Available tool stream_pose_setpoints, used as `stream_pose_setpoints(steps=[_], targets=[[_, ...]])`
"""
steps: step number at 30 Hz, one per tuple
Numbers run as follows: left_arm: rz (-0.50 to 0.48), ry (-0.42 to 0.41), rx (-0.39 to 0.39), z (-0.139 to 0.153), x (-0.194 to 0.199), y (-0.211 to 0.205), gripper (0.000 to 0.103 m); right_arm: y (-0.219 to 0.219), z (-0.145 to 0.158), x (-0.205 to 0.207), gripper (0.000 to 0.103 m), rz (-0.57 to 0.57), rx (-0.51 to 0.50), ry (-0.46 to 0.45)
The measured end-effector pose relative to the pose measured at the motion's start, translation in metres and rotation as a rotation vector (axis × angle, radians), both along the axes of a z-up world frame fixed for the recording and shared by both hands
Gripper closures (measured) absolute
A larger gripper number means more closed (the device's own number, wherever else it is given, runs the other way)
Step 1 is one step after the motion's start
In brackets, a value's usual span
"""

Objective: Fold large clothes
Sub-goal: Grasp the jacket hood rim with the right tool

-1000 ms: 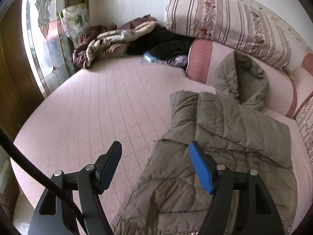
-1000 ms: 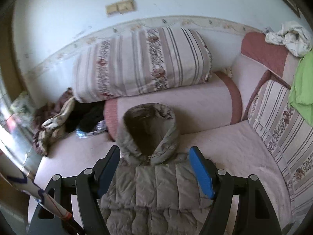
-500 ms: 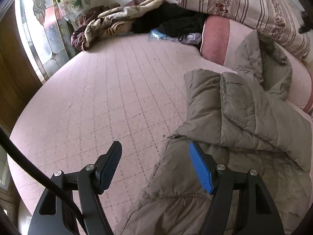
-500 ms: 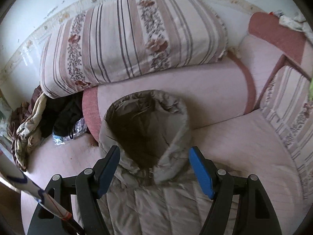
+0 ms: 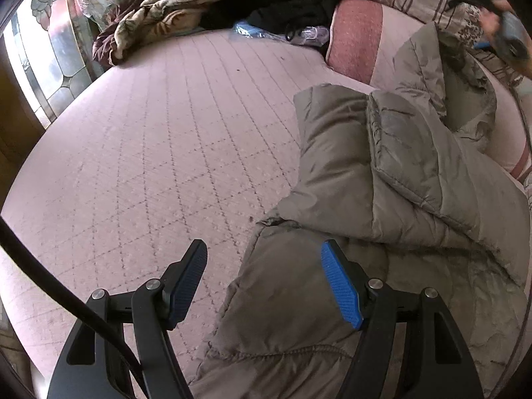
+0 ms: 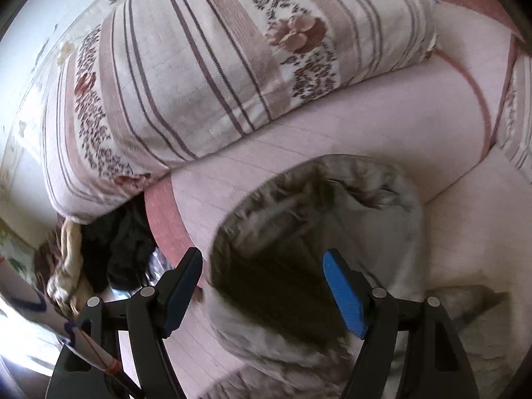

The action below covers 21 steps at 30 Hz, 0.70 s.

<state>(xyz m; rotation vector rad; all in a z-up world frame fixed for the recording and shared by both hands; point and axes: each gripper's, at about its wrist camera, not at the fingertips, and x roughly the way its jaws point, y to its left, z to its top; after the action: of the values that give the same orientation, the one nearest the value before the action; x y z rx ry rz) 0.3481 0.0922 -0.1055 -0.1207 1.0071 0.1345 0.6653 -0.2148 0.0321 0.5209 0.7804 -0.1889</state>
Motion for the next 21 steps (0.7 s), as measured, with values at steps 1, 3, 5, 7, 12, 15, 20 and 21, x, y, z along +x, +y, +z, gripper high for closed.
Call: stream_pose_setpoints(steps=[1,3,5,7,12,15,20,21], targets=[[-0.003,0.003,0.0,-0.002,0.001,0.0,0.033,0.003,-0.003,0.009,0.022,0.0,0.011,-0.007],[-0.007,0.009,-0.007,-0.005,0.002,-0.001,0.033,0.008,-0.009,0.021,0.022,0.0,0.025,-0.01],[-0.017,0.013,-0.02,-0.008,0.003,-0.002,0.033,0.013,-0.018,0.031,0.022,-0.002,0.026,-0.001],[-0.022,0.016,-0.014,-0.01,0.004,-0.004,0.033,0.014,-0.032,0.04,0.022,-0.009,0.022,0.027],[-0.029,0.024,-0.008,-0.013,0.005,-0.008,0.033,0.007,-0.06,0.044,0.073,0.017,0.055,0.087],[-0.025,0.031,-0.025,-0.011,0.005,-0.007,0.033,0.009,-0.055,0.033,0.094,0.054,0.018,0.089],[-0.011,0.029,-0.049,-0.006,0.003,-0.001,0.033,0.033,-0.016,-0.015,0.096,0.151,-0.111,0.039],[-0.008,0.021,-0.048,-0.003,0.001,0.001,0.033,0.038,-0.009,-0.023,0.097,0.166,-0.126,0.033]])
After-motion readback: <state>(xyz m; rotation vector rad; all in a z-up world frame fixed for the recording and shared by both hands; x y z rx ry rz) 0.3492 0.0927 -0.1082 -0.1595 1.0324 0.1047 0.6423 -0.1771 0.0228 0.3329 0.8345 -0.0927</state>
